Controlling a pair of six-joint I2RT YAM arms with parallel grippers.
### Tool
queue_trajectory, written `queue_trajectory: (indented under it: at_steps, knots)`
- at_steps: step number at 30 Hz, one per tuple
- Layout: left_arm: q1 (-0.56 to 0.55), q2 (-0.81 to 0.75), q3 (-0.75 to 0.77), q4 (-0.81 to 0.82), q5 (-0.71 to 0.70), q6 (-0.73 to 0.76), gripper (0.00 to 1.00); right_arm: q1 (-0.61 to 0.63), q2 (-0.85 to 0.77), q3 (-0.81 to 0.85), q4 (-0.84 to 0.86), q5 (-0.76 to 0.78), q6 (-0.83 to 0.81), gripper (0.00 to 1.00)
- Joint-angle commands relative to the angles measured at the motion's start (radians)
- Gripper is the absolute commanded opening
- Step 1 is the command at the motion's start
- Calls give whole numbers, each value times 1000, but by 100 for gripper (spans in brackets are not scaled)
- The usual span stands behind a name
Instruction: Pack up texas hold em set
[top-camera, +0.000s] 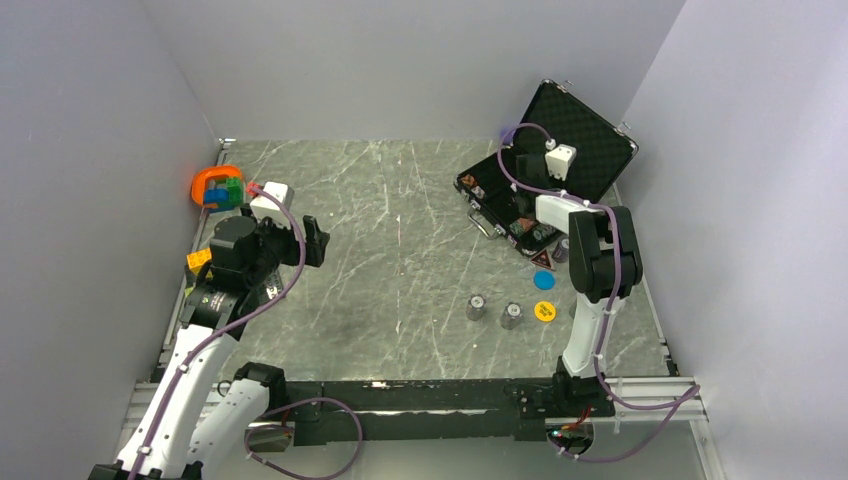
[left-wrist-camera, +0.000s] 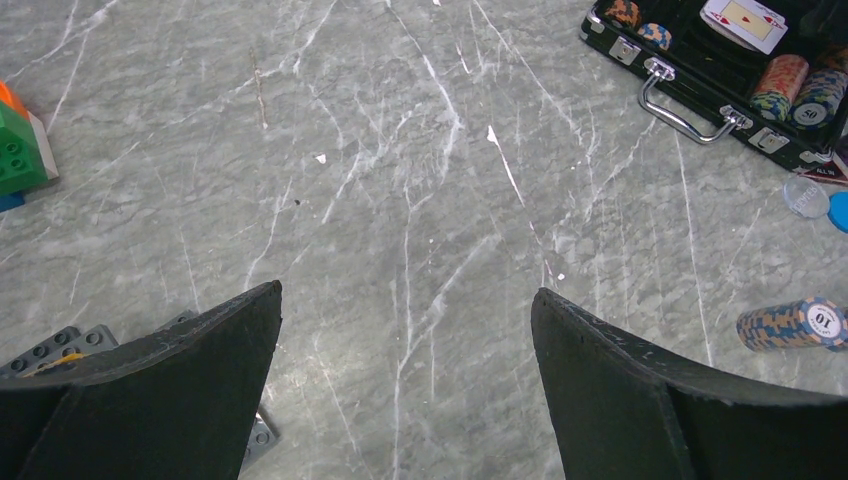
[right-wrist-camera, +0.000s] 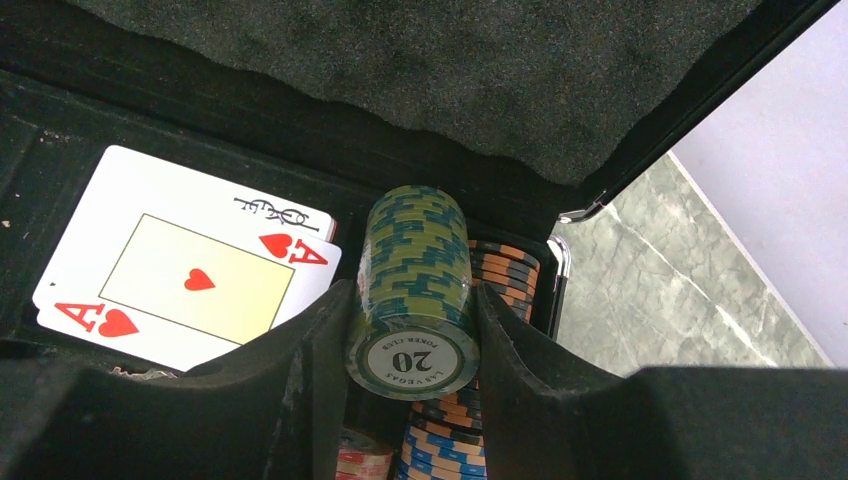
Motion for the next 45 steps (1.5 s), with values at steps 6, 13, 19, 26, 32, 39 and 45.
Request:
queue_trajectory:
  at_steps: [6, 13, 19, 26, 32, 39, 45]
  knots:
    - [-7, -6, 19, 1, 1, 5, 98, -27, -9, 56, 7, -41, -39, 57]
    - [-7, -7, 19, 0, -1, 5, 98, -28, -122, 30, 8, -122, -77, 98]
    - [-10, -9, 19, 0, -2, 5, 98, -30, -205, 22, -49, -214, -99, 99]
    - [-14, -14, 17, -1, -3, 5, 98, -62, -163, 165, -253, -488, -160, 97]
    - [-15, -15, 19, 0, -5, 5, 98, -61, -235, 121, -336, -666, -110, 98]
    - [-16, -14, 18, 3, 7, 3, 98, 39, -393, 44, -504, -667, -25, 99]
    - [-16, -18, 19, -1, -3, 2, 98, 209, -406, 57, -830, -638, 55, 95]
